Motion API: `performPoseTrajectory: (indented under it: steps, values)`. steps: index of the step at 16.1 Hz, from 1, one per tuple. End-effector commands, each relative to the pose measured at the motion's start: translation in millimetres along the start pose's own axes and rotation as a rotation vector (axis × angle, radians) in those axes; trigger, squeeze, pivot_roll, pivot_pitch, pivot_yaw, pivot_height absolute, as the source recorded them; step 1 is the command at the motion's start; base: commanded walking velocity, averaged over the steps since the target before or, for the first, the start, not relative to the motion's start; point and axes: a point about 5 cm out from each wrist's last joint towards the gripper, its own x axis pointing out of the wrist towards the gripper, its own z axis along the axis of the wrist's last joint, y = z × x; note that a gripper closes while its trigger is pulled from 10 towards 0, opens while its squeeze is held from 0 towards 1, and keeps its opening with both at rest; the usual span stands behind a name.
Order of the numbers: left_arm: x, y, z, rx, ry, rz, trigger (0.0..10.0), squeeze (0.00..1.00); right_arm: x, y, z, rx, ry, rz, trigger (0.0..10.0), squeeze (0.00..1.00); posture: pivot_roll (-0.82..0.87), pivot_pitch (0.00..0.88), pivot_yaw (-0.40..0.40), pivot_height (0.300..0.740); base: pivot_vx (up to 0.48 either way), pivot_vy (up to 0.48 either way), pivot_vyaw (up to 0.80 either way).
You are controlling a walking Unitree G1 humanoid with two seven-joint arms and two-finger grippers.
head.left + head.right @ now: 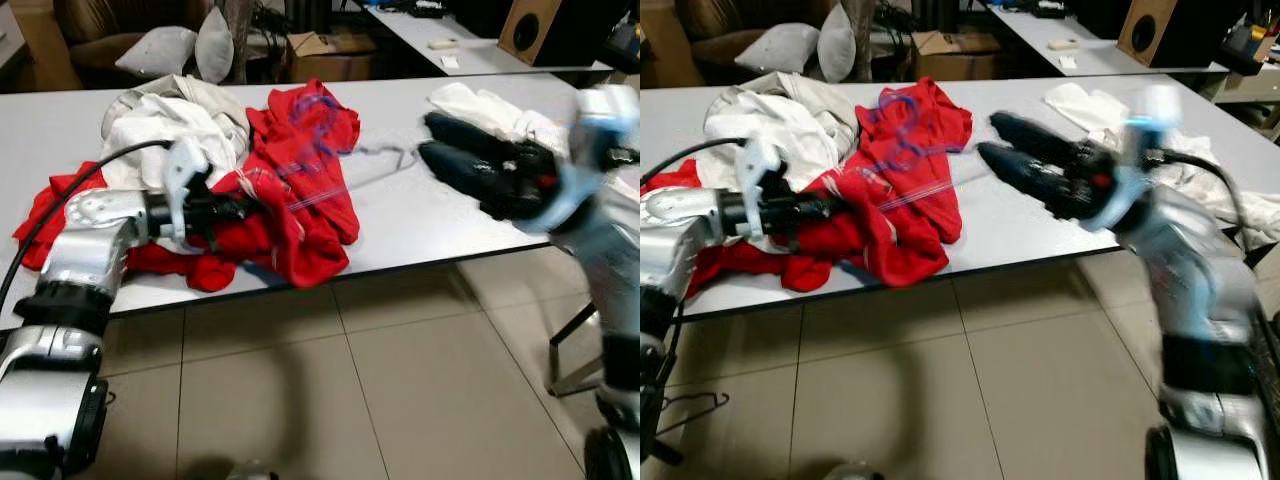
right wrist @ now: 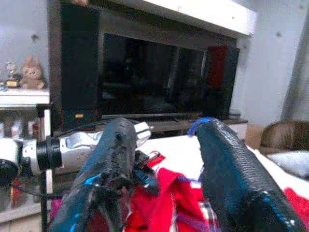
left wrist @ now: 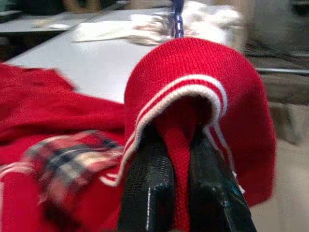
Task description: Hang hanger
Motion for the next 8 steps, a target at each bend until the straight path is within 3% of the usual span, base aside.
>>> performPoseTrajectory:
  steps: [1,2,5,8]
  values:
    - [-0.7,0.4,14,0.024,-0.052,0.042,0.0,0.00,0.1,11.2,-8,0.045,0.067,0.009,10.0,1.00,0.07,0.000,-0.018,0.740,0.000,0.000,0.00]
    - [-1.0,-1.4,17,0.023,-0.071,0.048,0.0,0.00,-1.6,15.7,-18,0.076,0.117,0.003,10.0,1.00,0.07,0.000,-0.022,0.740,0.000,0.000,0.00]
    - [0.9,-12.7,27,0.023,-0.117,0.081,0.0,0.00,-5.6,8.7,-98,0.238,0.331,-0.345,10.0,1.00,0.08,0.000,-0.044,0.740,0.000,0.000,0.00]
    - [0.4,-21.2,27,0.020,-0.113,0.065,0.0,0.00,-1.3,-13.0,-136,0.387,0.366,-0.574,10.0,1.00,0.07,0.042,-0.043,0.740,0.000,0.000,0.00]
